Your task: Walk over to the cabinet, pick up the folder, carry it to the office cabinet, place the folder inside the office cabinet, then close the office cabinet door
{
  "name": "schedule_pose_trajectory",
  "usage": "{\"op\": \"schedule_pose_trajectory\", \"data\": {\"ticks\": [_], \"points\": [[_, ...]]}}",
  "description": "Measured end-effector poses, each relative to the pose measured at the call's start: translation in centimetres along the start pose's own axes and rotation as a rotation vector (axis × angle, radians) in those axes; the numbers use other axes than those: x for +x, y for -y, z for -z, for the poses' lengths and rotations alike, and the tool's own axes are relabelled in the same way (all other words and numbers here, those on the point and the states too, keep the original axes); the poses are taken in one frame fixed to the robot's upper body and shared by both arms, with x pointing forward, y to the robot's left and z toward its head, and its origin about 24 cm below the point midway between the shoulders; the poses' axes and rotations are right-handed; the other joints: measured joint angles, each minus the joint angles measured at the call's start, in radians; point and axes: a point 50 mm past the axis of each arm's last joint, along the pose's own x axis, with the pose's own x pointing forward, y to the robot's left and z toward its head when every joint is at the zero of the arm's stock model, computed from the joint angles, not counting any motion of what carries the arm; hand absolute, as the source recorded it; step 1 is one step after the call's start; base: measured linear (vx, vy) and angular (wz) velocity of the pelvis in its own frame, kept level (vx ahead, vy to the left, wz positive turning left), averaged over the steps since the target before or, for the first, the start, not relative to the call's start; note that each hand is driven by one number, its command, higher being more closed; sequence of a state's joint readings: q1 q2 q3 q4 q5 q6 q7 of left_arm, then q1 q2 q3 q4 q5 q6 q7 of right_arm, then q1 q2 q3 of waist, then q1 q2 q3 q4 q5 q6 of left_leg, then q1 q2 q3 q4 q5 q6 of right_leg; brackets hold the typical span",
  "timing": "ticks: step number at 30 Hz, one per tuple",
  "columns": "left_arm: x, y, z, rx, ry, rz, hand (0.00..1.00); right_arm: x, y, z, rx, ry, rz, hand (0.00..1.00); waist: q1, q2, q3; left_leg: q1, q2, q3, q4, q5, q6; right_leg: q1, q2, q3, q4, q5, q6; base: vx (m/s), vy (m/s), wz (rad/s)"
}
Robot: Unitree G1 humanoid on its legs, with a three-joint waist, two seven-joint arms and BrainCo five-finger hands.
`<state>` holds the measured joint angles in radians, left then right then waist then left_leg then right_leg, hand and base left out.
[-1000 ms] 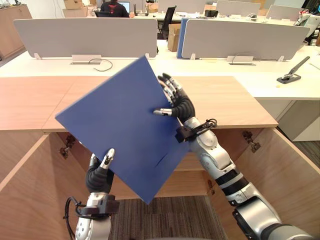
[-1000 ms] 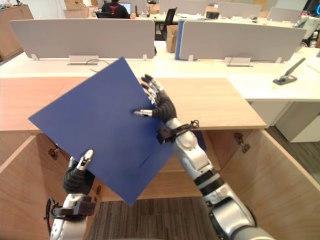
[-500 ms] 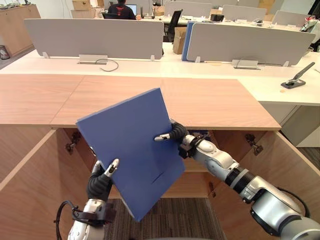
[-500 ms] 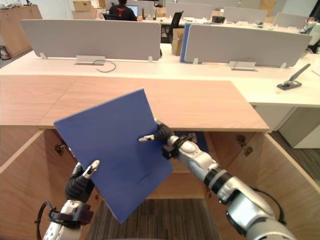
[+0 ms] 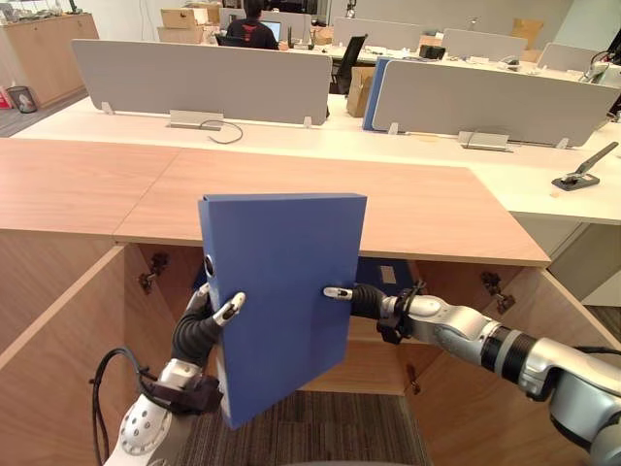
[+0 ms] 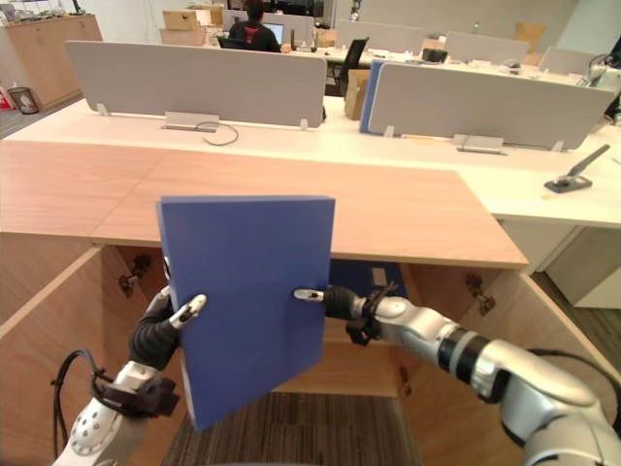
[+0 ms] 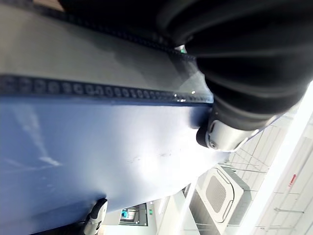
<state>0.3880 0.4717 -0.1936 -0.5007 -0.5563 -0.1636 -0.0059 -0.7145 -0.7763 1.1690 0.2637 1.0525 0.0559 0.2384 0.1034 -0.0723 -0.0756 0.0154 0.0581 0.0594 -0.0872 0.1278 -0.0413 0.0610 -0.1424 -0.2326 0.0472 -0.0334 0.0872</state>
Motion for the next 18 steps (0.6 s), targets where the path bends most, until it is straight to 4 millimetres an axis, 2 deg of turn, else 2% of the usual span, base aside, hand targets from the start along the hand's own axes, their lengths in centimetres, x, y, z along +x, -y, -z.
{"op": "schedule_pose_trajectory", "data": {"ticks": [6, 7, 13, 18], "points": [[0.3, 0.2, -0.5, -0.081, 0.058, 0.004, 1.0, -0.7, 0.0, -1.7, -0.004, 0.072, -0.022, 1.0, 0.0, 0.0, -0.002, -0.006, 0.0, -0.003, 0.0, 0.0, 0.0, -0.008, -0.001, -0.002, 0.01, -0.005, -0.001, 0.0, 0.0, 0.01], [0.3, 0.2, -0.6, -0.092, 0.074, 0.002, 0.0, -0.7, 0.1, -2.0, -0.006, 0.087, -0.022, 1.0, 0.0, 0.0, -0.004, -0.011, 0.0, -0.007, 0.0, 0.001, -0.001, -0.009, -0.001, -0.005, 0.011, -0.005, -0.002, 0.0, 0.001, 0.06], [0.4, 1.0, -0.8, -0.217, 0.14, 0.047, 0.0, -0.9, 0.1, -2.9, 0.022, 0.153, -0.031, 1.0, 0.006, 0.001, -0.004, -0.013, 0.0, -0.013, 0.0, 0.002, -0.001, -0.009, -0.001, -0.011, 0.015, -0.008, -0.003, 0.0, 0.001, 0.02], [0.1, 1.8, -0.7, -0.337, 0.181, 0.109, 0.0, -1.2, -0.9, -2.4, 0.11, 0.222, -0.057, 1.0, 0.003, 0.004, -0.002, -0.011, 0.0, -0.016, 0.0, 0.003, 0.0, -0.016, -0.003, -0.012, 0.031, -0.016, 0.002, 0.0, 0.0, 0.01]]}}
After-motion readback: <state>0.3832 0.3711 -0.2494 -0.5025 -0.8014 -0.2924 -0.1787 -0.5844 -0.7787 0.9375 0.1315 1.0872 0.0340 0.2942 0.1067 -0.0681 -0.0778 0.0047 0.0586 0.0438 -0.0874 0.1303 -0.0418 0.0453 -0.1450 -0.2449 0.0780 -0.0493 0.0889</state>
